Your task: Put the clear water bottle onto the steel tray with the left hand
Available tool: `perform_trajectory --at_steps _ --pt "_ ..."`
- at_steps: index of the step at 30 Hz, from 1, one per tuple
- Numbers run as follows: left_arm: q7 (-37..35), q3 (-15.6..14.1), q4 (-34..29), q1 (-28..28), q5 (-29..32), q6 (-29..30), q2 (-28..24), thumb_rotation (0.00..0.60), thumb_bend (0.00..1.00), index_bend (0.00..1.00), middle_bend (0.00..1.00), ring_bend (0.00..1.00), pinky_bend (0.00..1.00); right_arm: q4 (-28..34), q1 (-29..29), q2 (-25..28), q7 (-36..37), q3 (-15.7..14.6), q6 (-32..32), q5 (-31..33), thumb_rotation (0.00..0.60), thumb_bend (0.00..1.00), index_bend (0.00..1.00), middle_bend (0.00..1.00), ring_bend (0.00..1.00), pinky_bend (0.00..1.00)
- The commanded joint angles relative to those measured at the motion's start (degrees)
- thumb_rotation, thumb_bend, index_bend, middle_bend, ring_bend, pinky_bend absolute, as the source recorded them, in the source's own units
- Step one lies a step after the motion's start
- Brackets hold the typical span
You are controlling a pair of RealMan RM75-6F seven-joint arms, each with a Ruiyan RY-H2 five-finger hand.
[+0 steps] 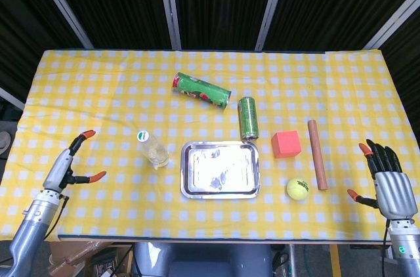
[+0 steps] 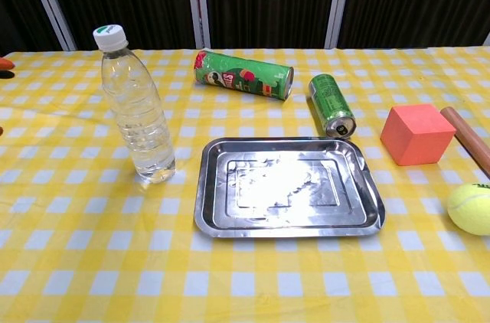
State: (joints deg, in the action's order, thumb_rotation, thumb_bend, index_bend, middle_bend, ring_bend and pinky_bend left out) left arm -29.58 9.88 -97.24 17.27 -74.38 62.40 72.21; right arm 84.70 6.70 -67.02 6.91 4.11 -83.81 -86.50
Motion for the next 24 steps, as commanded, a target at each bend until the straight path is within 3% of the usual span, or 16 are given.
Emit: perform_trajectory --at_steps 1,9,16,24 --pt "2.42 1.93 -0.69 3.86 2.84 -2.85 3.10 0.600 0.21 0.11 0.04 0.00 0.00 -0.15 -0.02 -0.08 0.50 -0.17 0.04 -0.27 0.600 0.05 0.01 0.00 0.00 0.00" --pt "6.19 2.87 1.54 8.12 8.24 -7.45 9.32 0.600 0.21 0.11 0.04 0.00 0.00 0.18 -0.08 0.30 1.63 0.03 0.27 0.24 0.600 0.05 0.01 0.00 0.00 0.00" --pt "9.12 3.53 4.39 10.54 10.35 -8.02 14.51 0.600 0.21 0.11 0.05 0.00 0.00 0.52 0.07 0.50 1.50 0.00 0.72 0.32 0.600 0.05 0.01 0.00 0.00 0.00" --pt "10.11 4.32 8.35 11.94 10.15 -6.41 20.01 0.600 0.28 0.19 0.15 0.00 0.00 0.60 -0.07 0.54 1.70 -0.17 0.58 0.10 0.600 0.05 0.01 0.00 0.00 0.00"
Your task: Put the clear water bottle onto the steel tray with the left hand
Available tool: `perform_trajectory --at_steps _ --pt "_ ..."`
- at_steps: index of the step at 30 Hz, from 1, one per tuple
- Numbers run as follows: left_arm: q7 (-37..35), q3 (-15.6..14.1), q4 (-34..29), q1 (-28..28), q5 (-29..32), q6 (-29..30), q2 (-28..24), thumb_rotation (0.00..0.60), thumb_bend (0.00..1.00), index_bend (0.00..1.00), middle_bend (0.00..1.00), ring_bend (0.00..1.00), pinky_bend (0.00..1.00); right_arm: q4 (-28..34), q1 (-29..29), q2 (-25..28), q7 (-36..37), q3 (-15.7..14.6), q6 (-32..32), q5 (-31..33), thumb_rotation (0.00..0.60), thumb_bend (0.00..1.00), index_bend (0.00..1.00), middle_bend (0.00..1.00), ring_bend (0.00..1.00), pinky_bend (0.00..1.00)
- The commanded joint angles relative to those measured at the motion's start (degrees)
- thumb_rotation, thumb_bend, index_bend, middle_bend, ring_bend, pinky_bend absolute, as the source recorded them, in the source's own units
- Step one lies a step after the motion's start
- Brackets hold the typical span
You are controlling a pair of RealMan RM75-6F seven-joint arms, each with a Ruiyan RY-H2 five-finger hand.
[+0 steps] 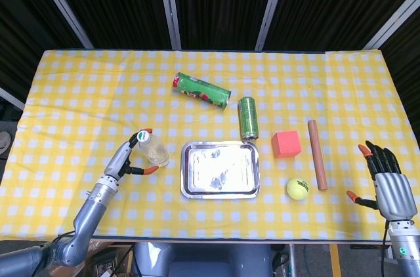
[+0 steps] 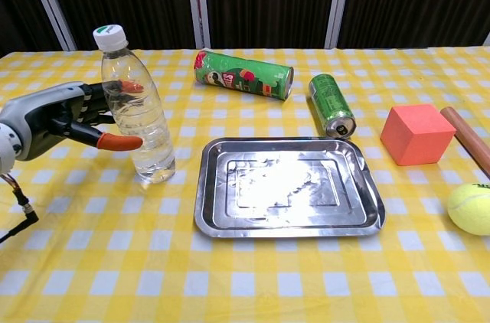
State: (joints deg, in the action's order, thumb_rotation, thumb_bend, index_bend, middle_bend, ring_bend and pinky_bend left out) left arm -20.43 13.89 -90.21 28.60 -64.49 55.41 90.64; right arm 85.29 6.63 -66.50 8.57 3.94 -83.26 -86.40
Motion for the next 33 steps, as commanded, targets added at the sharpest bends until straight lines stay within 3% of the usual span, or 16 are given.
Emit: perform_trajectory --at_steps 1,7,18,25,33 --pt "1.39 0.39 1.71 0.79 0.44 0.76 2.17 0.600 0.29 0.21 0.17 0.00 0.00 0.00 0.01 0.02 0.06 -0.01 0.04 -0.01 0.600 0.05 0.01 0.00 0.00 0.00" --pt "5.34 0.52 3.97 1.80 1.24 2.42 5.84 0.600 0.37 0.34 0.31 0.00 0.00 0.13 0.01 0.28 0.85 -0.12 0.21 -0.11 0.600 0.05 0.01 0.00 0.00 0.00" --pt "6.46 1.31 3.05 1.67 1.58 4.35 7.92 0.600 0.42 0.49 0.45 0.00 0.01 0.26 -0.05 0.54 1.38 -0.16 0.08 -0.31 0.600 0.05 0.01 0.00 0.00 0.00" --pt "4.23 3.88 -6.84 2.38 4.11 0.73 4.01 0.600 0.43 0.49 0.46 0.00 0.01 0.24 0.10 0.48 1.19 -0.22 0.45 -0.28 0.600 0.05 0.01 0.00 0.00 0.00" --pt "15.67 5.82 -14.67 5.51 10.24 3.26 2.50 0.600 0.42 0.49 0.46 0.00 0.01 -0.11 0.30 0.34 1.61 -0.18 1.08 0.10 0.600 0.05 0.01 0.00 0.00 0.00"
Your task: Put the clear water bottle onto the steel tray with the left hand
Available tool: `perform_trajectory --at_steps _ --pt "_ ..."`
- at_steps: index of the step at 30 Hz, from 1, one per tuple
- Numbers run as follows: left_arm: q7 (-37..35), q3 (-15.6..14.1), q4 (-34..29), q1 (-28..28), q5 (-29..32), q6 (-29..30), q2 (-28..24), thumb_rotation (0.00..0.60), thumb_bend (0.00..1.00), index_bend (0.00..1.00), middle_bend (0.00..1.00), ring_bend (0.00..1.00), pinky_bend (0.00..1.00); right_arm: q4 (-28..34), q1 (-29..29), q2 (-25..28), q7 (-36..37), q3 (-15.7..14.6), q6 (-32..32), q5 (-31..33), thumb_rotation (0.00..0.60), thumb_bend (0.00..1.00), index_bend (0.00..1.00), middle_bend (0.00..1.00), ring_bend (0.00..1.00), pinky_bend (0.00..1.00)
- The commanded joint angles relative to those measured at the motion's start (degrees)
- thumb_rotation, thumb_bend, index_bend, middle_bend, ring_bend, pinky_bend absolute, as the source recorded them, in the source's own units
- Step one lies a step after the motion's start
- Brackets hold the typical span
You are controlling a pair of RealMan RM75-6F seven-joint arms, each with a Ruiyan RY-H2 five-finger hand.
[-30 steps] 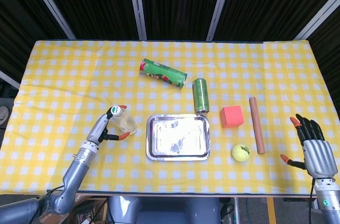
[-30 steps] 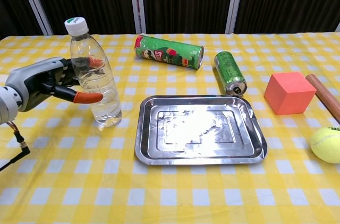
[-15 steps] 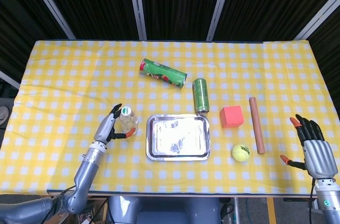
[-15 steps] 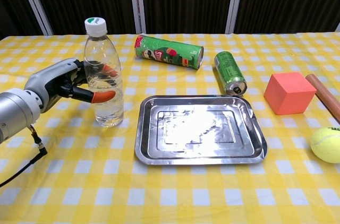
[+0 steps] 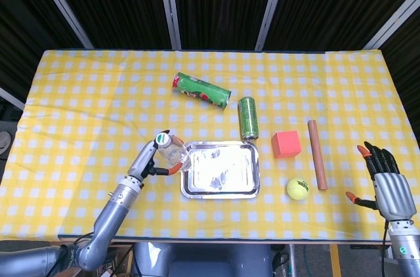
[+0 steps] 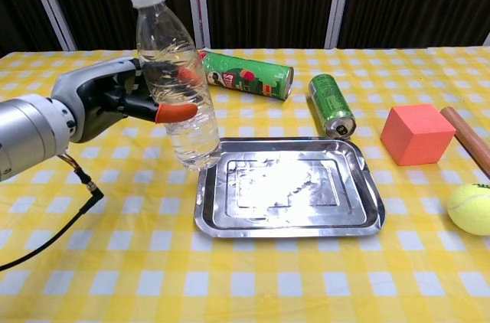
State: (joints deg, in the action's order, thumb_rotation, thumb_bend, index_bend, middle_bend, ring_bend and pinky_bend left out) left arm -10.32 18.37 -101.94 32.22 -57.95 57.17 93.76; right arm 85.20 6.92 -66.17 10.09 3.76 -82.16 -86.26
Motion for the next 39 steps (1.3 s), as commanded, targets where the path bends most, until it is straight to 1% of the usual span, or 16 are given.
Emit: perform_trajectory --at_steps 1,5,7,13,17,20,23,26,30,33,35,37,39 --pt "7.48 1.70 -3.40 2.58 5.36 1.95 -0.47 0.600 0.42 0.49 0.46 0.00 0.01 0.00 -0.01 0.04 0.19 -0.02 -0.06 -0.10 0.600 0.05 0.01 0.00 0.00 0.00" --pt "15.26 2.86 -4.20 5.66 11.60 4.49 0.77 0.600 0.43 0.49 0.46 0.00 0.01 -0.05 -0.02 0.05 0.33 0.02 0.01 0.07 0.600 0.05 0.01 0.00 0.00 0.00" --pt "17.91 3.32 -4.28 6.80 13.05 6.16 1.76 0.600 0.43 0.49 0.46 0.00 0.01 -0.10 -0.01 0.02 0.28 0.08 0.02 0.16 0.600 0.05 0.01 0.00 0.00 0.00" --pt "20.50 5.99 -6.96 9.39 17.28 8.27 4.01 0.600 0.44 0.49 0.46 0.00 0.01 -0.31 0.05 0.00 0.39 0.10 0.20 0.28 0.600 0.05 0.01 0.00 0.00 0.00" --pt "21.94 8.52 -11.30 10.66 20.33 9.38 3.12 0.600 0.46 0.49 0.46 0.00 0.01 -0.09 0.06 0.16 0.25 0.01 0.50 0.44 0.600 0.05 0.01 0.00 0.00 0.00" --pt "24.56 11.14 -16.62 11.88 23.25 11.97 1.56 0.600 0.47 0.49 0.46 0.00 0.01 0.02 0.09 0.23 0.19 0.01 0.69 0.58 0.600 0.05 0.01 0.00 0.00 0.00" --pt "29.07 13.95 -21.52 13.95 26.52 15.85 -0.20 0.600 0.46 0.49 0.46 0.00 0.01 0.20 0.16 0.22 -0.04 -0.11 0.77 0.36 0.600 0.05 0.01 0.00 0.00 0.00" --pt "33.54 16.65 -25.73 16.25 30.03 20.00 -1.58 0.600 0.46 0.49 0.46 0.00 0.01 0.45 0.21 0.18 -0.32 -0.24 0.83 0.15 0.600 0.05 0.01 0.00 0.00 0.00" --pt "40.31 20.81 -30.07 20.69 35.08 27.23 -2.78 0.600 0.45 0.50 0.46 0.00 0.01 0.75 0.12 0.19 -0.51 -0.21 0.54 0.05 0.600 0.05 0.01 0.00 0.00 0.00" --pt "42.31 23.35 -32.49 23.10 38.47 31.30 -2.79 0.600 0.46 0.49 0.46 0.00 0.01 0.72 0.08 0.22 -0.36 -0.18 0.53 0.17 0.600 0.05 0.01 0.00 0.00 0.00" --pt "42.60 24.39 -32.99 24.26 40.01 32.80 -2.64 0.600 0.46 0.49 0.45 0.00 0.01 0.73 0.08 0.29 -0.31 -0.17 0.62 0.28 0.600 0.05 0.01 0.00 0.00 0.00" --pt "41.95 24.90 -33.05 24.78 41.40 32.92 -2.55 0.600 0.46 0.49 0.45 0.00 0.01 0.78 0.06 0.34 -0.33 -0.16 0.60 0.32 0.600 0.05 0.01 0.00 0.00 0.00" --pt "40.98 24.59 -32.79 24.50 42.33 32.33 -2.73 0.600 0.46 0.49 0.45 0.00 0.01 0.83 0.03 0.37 -0.30 -0.12 0.55 0.37 0.600 0.05 0.01 0.00 0.00 0.00"
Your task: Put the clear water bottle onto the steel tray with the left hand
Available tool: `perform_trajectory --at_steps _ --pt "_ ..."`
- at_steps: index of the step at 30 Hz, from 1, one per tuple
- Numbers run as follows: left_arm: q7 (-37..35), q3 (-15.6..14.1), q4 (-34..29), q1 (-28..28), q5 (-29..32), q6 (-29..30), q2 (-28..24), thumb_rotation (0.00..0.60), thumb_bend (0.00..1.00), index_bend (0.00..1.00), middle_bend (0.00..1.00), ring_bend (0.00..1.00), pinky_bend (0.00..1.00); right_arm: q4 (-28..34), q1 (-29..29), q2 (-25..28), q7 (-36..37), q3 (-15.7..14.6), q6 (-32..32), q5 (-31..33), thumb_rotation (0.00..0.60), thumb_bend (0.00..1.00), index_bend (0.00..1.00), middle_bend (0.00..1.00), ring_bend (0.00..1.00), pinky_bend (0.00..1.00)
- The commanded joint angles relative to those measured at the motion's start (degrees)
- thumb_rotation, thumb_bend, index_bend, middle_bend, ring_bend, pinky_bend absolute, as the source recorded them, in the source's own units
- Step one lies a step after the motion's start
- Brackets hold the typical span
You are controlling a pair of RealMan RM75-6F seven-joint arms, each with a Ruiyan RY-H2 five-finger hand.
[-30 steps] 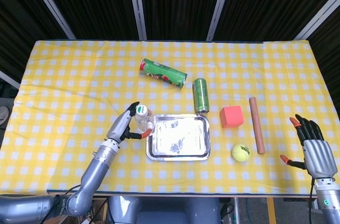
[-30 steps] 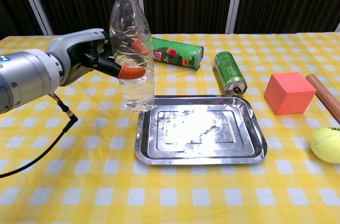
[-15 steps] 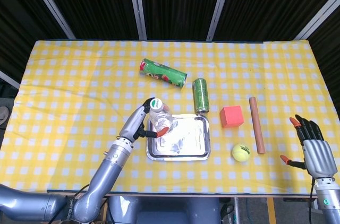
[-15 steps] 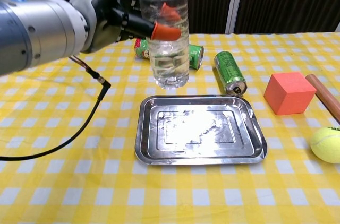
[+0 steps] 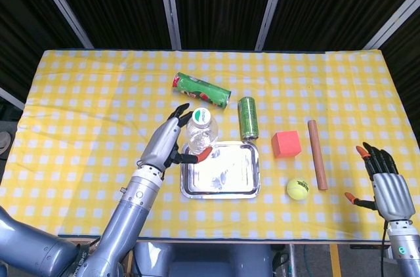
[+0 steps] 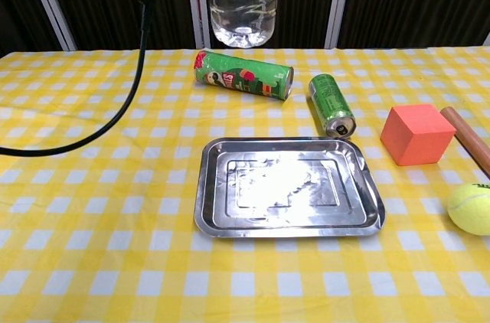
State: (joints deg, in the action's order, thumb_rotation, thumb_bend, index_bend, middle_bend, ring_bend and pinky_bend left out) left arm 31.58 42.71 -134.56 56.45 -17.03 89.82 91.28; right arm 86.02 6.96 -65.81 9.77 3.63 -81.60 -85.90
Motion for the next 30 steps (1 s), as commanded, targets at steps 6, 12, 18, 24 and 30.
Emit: perform_trajectory --at_steps 6,12,18,24,30 --pt "-5.10 -4.74 2.82 -3.39 0.96 -5.69 -2.02 0.600 0.46 0.49 0.45 0.00 0.01 0.10 -0.05 0.15 0.23 0.10 0.08 0.28 0.600 0.05 0.01 0.00 0.00 0.00" --pt "-11.78 -13.38 8.58 -9.71 -5.50 -14.54 -4.95 0.600 0.46 0.49 0.45 0.00 0.01 0.19 0.01 0.11 0.10 0.07 0.03 0.05 0.600 0.05 0.01 0.00 0.00 0.00" --pt "-20.02 -17.98 14.70 -14.17 -11.45 -21.35 -5.72 0.600 0.47 0.50 0.45 0.00 0.01 0.33 0.04 -0.01 -0.34 0.07 0.05 0.08 0.600 0.05 0.01 0.00 0.00 0.00" --pt "-23.76 -16.54 14.50 -14.26 -13.01 -24.52 -6.66 0.600 0.48 0.52 0.46 0.00 0.01 0.13 0.22 -0.21 -0.60 0.16 0.43 0.34 0.600 0.05 0.01 0.00 0.00 0.00" --pt "-18.60 -11.97 7.09 -10.17 -8.30 -20.71 -9.90 0.600 0.48 0.52 0.46 0.01 0.01 -0.10 0.30 -0.17 -0.14 0.14 0.72 0.44 0.600 0.05 0.01 0.00 0.00 0.00"
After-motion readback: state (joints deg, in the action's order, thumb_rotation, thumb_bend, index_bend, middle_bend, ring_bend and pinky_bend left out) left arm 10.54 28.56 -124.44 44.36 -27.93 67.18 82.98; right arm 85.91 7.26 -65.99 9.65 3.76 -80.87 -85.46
